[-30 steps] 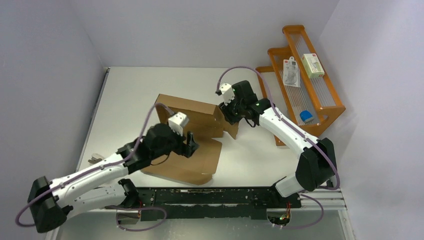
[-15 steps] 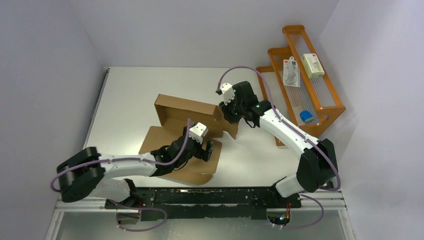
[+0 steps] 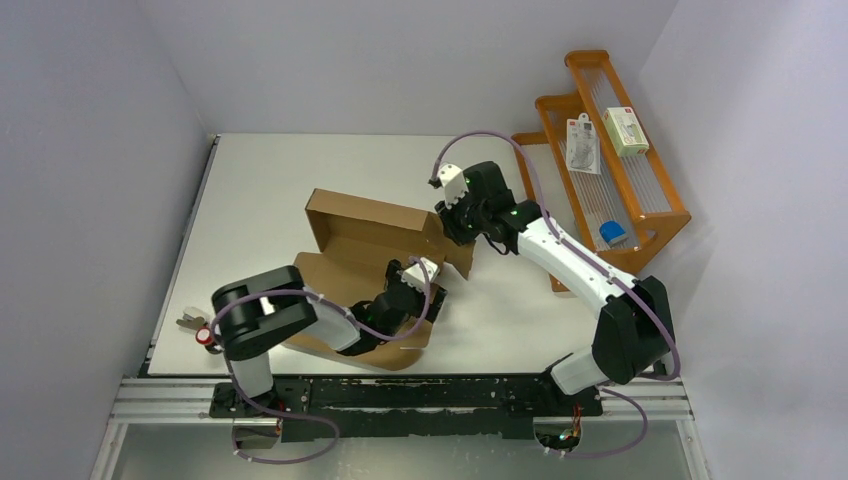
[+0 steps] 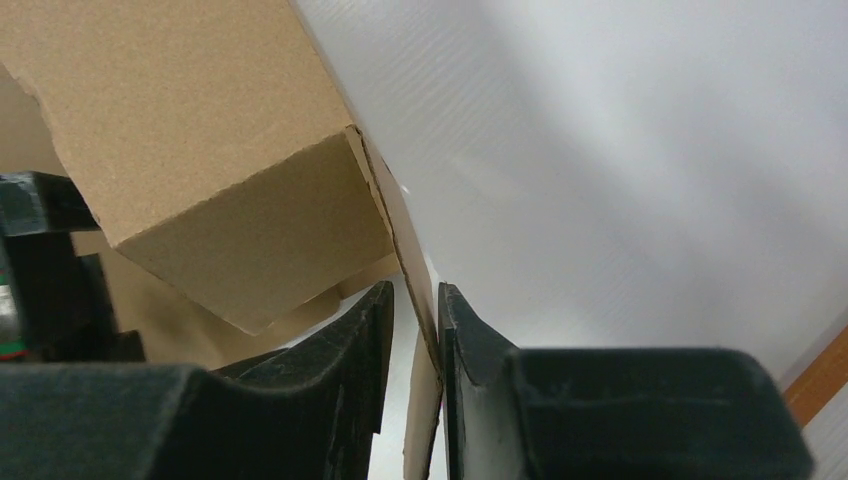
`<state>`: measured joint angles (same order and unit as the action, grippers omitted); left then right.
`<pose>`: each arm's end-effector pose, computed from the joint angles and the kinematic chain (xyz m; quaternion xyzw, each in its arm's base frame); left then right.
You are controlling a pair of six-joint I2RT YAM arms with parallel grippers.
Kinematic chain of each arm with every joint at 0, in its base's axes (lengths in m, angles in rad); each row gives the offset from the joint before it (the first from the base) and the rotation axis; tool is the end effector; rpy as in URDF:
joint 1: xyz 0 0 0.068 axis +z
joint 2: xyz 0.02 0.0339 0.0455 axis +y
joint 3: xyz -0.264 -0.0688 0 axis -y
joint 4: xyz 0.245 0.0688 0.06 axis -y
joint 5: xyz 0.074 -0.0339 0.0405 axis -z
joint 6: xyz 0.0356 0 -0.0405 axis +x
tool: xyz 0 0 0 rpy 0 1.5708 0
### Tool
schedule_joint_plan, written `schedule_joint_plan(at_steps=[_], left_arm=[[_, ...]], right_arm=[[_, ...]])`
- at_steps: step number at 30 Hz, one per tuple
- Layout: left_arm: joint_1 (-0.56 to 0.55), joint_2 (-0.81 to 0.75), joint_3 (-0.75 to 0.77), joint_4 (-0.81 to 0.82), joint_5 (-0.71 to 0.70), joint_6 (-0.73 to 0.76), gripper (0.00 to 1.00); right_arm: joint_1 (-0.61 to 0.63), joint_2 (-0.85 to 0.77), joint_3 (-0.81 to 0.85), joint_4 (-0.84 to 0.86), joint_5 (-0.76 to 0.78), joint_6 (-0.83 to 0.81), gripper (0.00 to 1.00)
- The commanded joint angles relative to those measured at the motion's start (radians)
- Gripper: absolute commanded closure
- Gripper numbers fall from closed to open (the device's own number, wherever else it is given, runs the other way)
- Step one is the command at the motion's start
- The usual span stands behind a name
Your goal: Fold the paper box
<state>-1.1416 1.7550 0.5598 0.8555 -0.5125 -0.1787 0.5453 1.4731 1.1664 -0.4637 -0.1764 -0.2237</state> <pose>0.1462 -0.2774 0.1321 0.2360 0.7678 -0.1791 0.5681 0.2739 0.1735 0.2835 -0.3759 0.8375 0.1422 0.3701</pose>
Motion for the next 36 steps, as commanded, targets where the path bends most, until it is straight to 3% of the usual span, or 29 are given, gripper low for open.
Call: schedule_joint_plan(at_steps=[1,9,18,26,36], left_arm=[[-0.01,0.091,0.037,0.216,-0.124,0.039,0.04],[-0.011,0.207,0.048,0.393,-0.233,0.085,0.05],[-0.009,0.289,0.125,0.403,-0.227,0.13,0.09],[0.05,0.279,0.108,0.369,-0.229,-0.003,0.25],[0.092,0.199,0.045,0.37,-0.128,-0.125,0.55]], right_arm=[[0.011,0.011,0.008,0.037,-0.026,0.007,0.73],[0.013,0.024,0.009,0.021,-0.03,-0.006,0.77],[0.014,0.013,0.013,0.009,-0.034,-0.015,0.78],[0.013,0.022,0.012,0.002,-0.034,-0.025,0.79],[0.014,0.028,0.003,-0.001,-0.025,-0.035,0.8]])
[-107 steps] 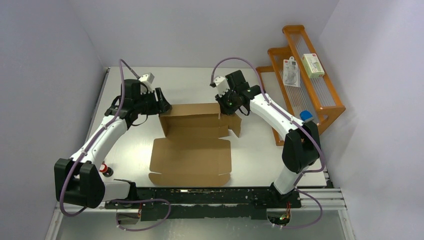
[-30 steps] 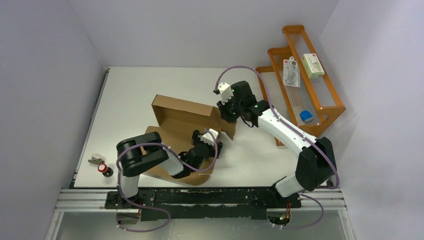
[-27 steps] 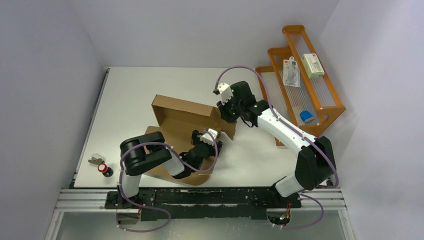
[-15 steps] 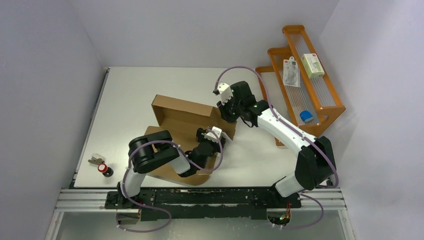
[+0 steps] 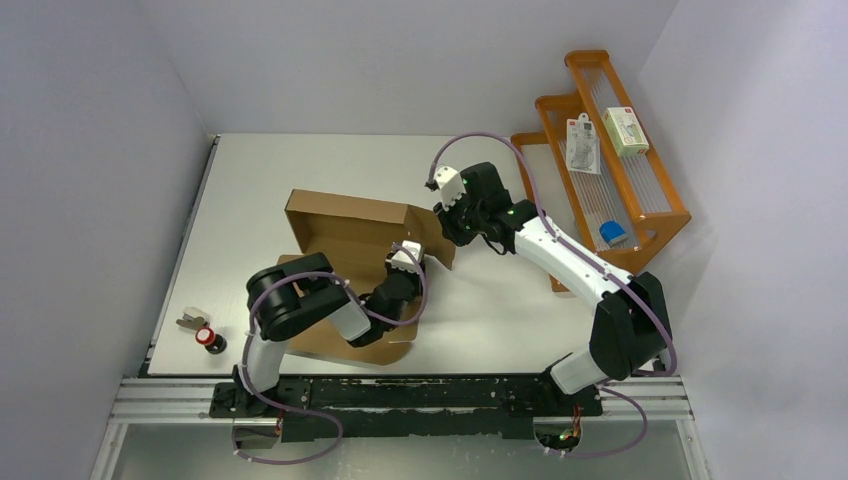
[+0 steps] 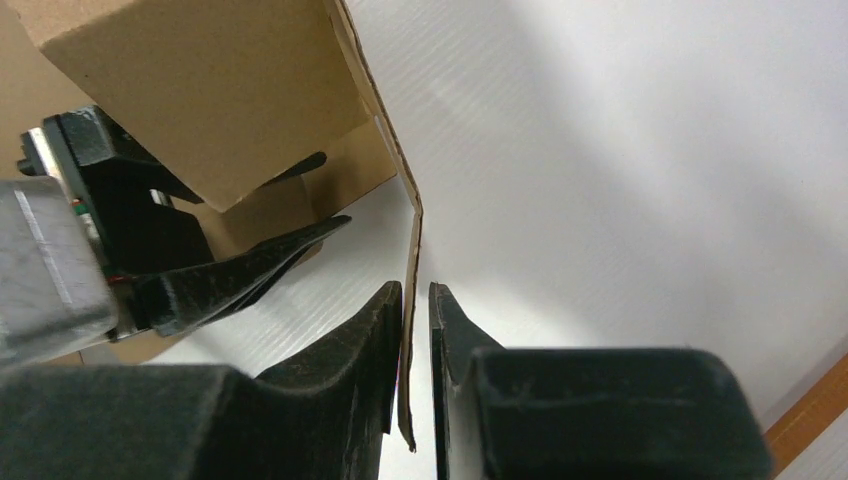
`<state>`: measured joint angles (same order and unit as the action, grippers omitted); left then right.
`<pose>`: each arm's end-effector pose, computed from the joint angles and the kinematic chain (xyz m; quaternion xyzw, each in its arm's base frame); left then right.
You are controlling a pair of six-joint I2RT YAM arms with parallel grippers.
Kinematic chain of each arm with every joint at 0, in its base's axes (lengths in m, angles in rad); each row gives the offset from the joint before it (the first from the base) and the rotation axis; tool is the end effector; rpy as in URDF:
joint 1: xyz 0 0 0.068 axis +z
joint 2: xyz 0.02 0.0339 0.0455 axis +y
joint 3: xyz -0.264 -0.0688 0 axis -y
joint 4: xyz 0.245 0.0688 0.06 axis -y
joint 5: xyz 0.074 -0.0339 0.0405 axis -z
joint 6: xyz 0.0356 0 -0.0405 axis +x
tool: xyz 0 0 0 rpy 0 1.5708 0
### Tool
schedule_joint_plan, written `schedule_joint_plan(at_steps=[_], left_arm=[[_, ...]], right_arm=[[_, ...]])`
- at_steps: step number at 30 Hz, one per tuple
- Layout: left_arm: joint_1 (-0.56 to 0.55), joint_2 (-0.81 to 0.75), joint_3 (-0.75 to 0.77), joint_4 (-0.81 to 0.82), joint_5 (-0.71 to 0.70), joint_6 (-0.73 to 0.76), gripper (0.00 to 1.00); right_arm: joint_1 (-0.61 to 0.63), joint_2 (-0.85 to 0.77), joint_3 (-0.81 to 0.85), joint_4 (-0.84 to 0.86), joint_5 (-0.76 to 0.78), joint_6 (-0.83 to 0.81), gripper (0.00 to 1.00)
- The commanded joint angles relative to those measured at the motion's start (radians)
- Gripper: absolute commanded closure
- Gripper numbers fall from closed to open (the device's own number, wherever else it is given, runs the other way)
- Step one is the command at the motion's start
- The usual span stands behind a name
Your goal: Fold the paper box
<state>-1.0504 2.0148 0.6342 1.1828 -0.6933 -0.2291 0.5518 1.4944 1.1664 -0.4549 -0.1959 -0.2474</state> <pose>0.1878 -0.2820 0.1027 0.0930 0.7529 -0.1451 0.6351 0.2760 0.1780 0.2778 -0.3921 0.8320 0.1472 0.3639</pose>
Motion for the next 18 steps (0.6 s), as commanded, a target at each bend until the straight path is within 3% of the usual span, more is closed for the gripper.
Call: schedule_joint_plan(at_steps=[1,11,13,16,18], left_arm=[[0.005,-0.071,-0.043,0.059,0.061,-0.082,0.55],[0.048,-0.103,-0.07,0.032,0.066,-0.114,0.54],[0.045,-0.095,-0.083,0.073,0.107,-0.068,0.48],[0.016,-0.081,-0.096,0.114,0.104,-0.018,0.26],[0.0,-0.064,-0.086,0.117,0.075,0.021,0.21]], right_arm=[[0.008,0.008,0.002,-0.01,-0.005,-0.012,0.8],[0.02,0.001,-0.019,0.044,-0.014,0.011,0.86],[0.028,-0.002,-0.022,0.046,-0.012,0.01,0.86],[0.038,-0.001,-0.024,0.052,-0.008,0.012,0.87],[0.043,0.0,-0.025,0.059,-0.007,0.014,0.87]])
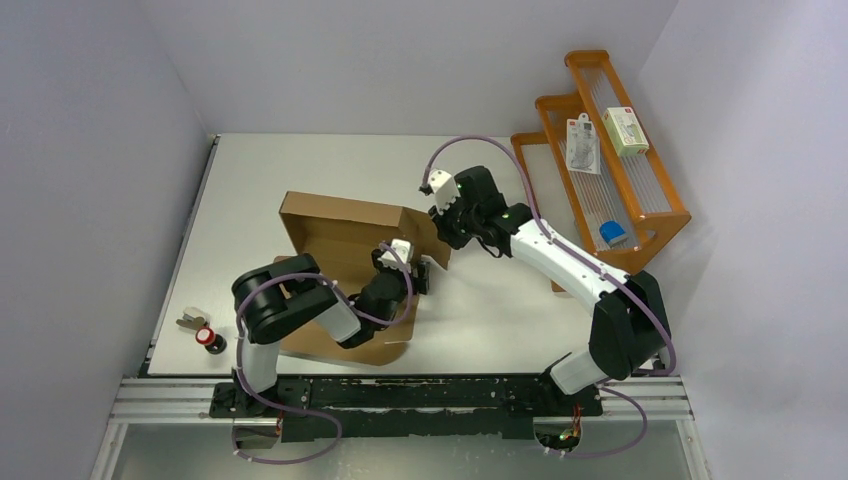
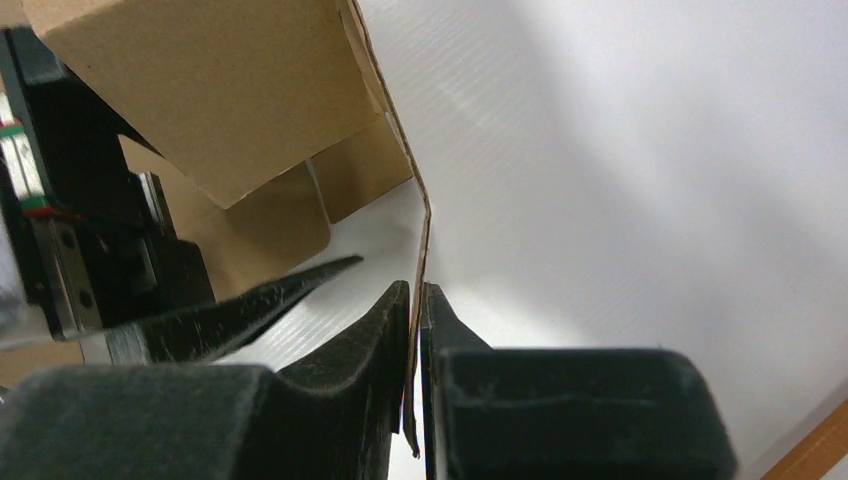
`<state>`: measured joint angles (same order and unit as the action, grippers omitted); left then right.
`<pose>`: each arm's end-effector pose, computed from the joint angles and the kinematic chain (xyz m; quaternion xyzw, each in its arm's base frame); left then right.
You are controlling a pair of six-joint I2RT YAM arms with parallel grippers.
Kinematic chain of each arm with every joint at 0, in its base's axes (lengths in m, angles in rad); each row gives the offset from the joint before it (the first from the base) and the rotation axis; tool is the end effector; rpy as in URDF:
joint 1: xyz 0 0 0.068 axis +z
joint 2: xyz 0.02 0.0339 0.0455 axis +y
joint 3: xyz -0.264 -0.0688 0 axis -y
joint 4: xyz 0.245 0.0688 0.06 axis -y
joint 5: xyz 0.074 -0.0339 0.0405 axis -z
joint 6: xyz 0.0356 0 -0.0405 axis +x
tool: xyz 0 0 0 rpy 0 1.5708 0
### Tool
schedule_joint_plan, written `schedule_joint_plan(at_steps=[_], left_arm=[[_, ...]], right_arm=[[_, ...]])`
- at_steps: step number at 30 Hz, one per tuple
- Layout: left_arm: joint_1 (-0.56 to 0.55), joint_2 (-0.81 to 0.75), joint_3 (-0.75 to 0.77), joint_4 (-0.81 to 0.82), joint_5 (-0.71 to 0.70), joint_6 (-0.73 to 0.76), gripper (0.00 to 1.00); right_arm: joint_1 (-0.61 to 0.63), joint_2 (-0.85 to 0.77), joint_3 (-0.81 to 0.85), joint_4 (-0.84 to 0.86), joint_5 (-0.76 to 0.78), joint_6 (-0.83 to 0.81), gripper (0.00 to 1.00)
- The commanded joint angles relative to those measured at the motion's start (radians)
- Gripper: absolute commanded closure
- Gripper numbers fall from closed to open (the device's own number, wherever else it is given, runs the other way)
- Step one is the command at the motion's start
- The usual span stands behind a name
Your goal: Fold the paper box
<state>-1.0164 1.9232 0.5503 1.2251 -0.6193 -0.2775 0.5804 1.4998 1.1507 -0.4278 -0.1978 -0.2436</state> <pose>0.1860 -0.2612 0.1177 0.0749 0.7445 -0.1907 0.6354 0.2719 0.1866 0.2731 -0.4025 0.8257 0.1543 0.3640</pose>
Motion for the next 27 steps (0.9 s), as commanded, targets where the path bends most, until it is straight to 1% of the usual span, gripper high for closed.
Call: schedule_joint_plan(at_steps=[1,5,9,11,14,21,23,27], left_arm=[[-0.044,0.037,0.005,0.077,-0.013,0.089,0.19],[-0.052,0.068,0.042,0.036,-0.103,0.101,0.14],[-0.051,0.079,0.063,-0.01,-0.198,0.104,0.16],[-0.051,0.079,0.063,-0.009,-0.235,0.111,0.2],[-0.049,0.075,0.071,-0.028,-0.287,0.115,0.28],[-0.036,0.033,0.026,0.023,-0.338,0.113,0.42],[-0.027,0.006,0.009,0.018,-0.321,0.089,0.44],[0.016,-0.036,-0.015,-0.041,-0.24,-0.011,0.48]], right_arm=[[0.016,-0.005,-0.01,0.035,-0.005,0.012,0.87],[0.024,0.0,-0.008,0.031,0.004,0.012,0.89],[0.027,-0.005,-0.009,0.023,0.011,0.009,0.92],[0.027,-0.01,-0.01,0.016,0.016,0.005,0.94],[0.027,-0.016,-0.008,0.008,0.023,0.002,0.95],[0.026,-0.027,-0.012,0.002,0.028,-0.002,0.96],[0.026,-0.026,-0.013,0.002,0.028,0.0,0.96],[0.026,-0.02,-0.009,-0.001,0.029,0.0,0.96]])
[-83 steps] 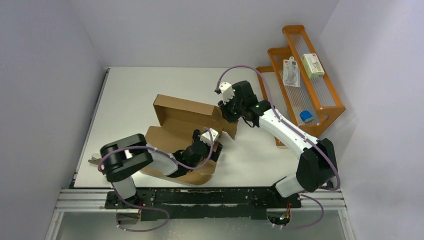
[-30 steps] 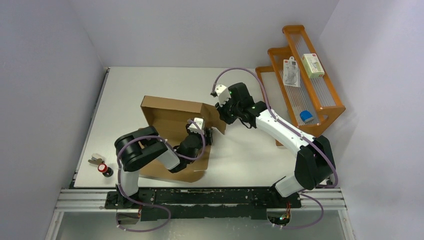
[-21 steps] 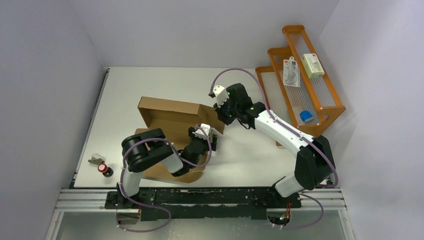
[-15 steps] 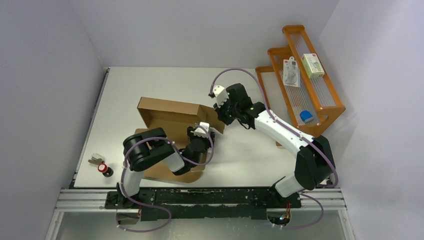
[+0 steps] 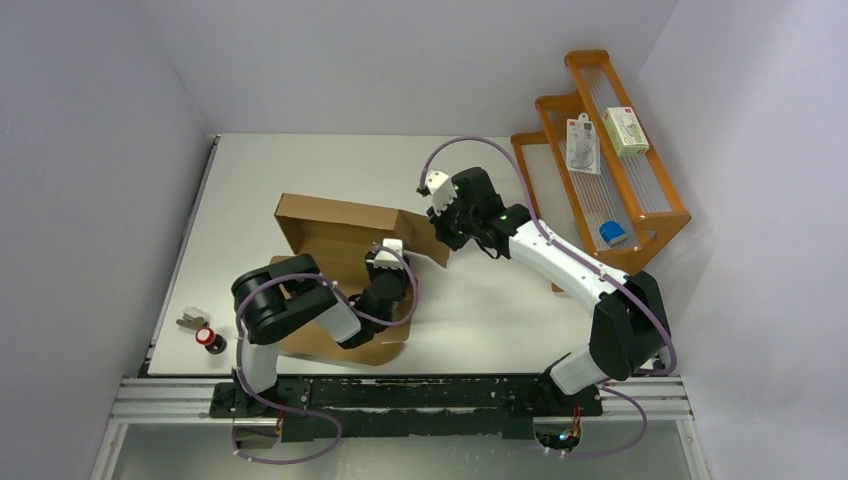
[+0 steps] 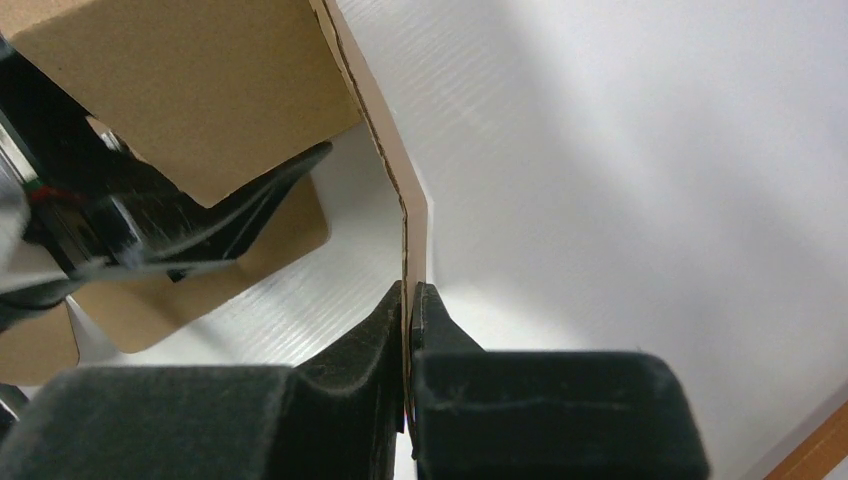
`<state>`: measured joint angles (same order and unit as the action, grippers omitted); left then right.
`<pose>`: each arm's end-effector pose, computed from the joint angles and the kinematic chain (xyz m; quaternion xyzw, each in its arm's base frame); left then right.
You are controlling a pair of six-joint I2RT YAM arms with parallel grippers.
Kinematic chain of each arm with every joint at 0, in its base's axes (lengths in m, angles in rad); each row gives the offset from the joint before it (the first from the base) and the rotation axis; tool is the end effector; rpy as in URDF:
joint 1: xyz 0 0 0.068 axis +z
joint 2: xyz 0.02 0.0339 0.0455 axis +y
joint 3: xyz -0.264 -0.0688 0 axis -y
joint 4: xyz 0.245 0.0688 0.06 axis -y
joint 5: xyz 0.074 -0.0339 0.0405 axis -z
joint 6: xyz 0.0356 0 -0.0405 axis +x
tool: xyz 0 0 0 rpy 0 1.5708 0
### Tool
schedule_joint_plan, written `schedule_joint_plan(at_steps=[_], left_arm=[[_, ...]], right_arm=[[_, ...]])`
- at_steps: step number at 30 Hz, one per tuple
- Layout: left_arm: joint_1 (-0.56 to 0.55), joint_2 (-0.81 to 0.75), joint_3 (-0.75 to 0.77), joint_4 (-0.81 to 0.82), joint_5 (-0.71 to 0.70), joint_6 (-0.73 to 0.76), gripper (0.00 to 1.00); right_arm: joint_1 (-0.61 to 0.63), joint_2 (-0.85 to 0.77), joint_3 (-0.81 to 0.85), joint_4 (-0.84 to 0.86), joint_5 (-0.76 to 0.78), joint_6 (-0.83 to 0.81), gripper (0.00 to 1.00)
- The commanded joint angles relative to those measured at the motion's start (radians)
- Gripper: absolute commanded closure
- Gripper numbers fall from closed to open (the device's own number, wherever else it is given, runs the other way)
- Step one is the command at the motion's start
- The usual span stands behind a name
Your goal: Fold the paper box
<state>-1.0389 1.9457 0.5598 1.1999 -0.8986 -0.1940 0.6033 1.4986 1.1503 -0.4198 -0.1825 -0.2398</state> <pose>0.1839 -0.2575 0.1116 0.0314 0.7461 -0.0597 0.6625 0.2682 0.1926 0.2739 -0.4076 0.8219 0.1528 0.3675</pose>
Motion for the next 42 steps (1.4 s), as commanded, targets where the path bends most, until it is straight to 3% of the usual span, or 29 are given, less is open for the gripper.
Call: schedule_joint_plan(at_steps=[1,7,15,19,32,42], left_arm=[[0.052,-0.062,-0.033,-0.02,0.063,-0.113,0.48],[0.076,-0.033,-0.044,-0.009,0.143,-0.138,0.48],[0.092,-0.02,-0.081,0.032,0.222,-0.172,0.5],[0.097,-0.012,-0.076,0.021,0.233,-0.181,0.51],[0.151,0.024,-0.105,0.052,0.323,-0.257,0.55],[0.154,0.057,-0.113,0.077,0.349,-0.286,0.6]], right_arm=[[0.004,-0.018,-0.007,-0.01,0.013,-0.004,0.96],[0.006,-0.026,-0.004,0.005,-0.007,0.002,0.92],[0.026,0.0,0.073,-0.009,0.009,-0.025,0.59],[0.042,0.045,0.157,-0.034,0.035,-0.044,0.51],[0.085,0.248,0.35,-0.119,0.059,-0.072,0.61],[0.153,0.331,0.391,-0.088,0.203,0.133,0.82]])
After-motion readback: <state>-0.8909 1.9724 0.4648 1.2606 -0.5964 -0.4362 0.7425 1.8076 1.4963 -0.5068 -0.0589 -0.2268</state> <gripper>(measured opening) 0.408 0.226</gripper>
